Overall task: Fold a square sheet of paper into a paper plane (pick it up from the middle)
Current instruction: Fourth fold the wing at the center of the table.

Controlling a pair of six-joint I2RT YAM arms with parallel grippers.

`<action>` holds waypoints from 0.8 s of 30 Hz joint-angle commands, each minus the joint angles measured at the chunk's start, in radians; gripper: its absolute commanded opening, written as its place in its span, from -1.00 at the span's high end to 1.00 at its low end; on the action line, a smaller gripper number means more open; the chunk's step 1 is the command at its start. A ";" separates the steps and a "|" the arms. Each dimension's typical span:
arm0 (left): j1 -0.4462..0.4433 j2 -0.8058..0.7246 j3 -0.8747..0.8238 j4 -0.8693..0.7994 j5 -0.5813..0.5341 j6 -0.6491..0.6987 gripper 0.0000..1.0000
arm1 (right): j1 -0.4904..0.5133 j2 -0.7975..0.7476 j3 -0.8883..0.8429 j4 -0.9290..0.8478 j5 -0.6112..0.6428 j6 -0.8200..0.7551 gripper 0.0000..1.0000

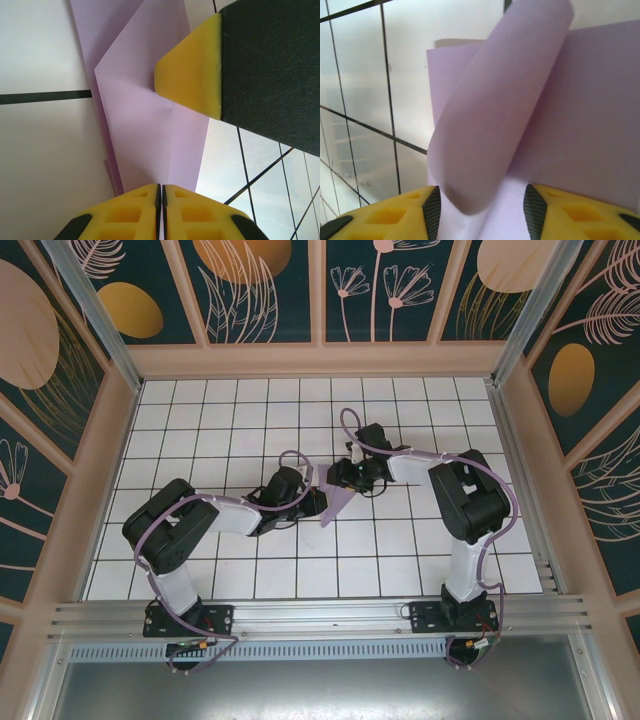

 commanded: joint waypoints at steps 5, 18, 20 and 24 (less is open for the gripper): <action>0.002 -0.008 0.000 0.037 0.042 -0.002 0.68 | 0.008 0.086 -0.026 -0.106 0.114 -0.024 0.05; 0.003 -0.031 0.010 0.036 0.040 0.000 0.64 | 0.025 0.141 -0.003 -0.145 0.151 -0.044 0.02; 0.003 -0.019 0.018 0.035 0.046 -0.002 0.64 | 0.027 0.146 -0.001 -0.148 0.153 -0.049 0.01; 0.002 0.000 0.023 0.033 0.054 -0.011 0.66 | 0.033 0.157 0.003 -0.156 0.156 -0.054 -0.01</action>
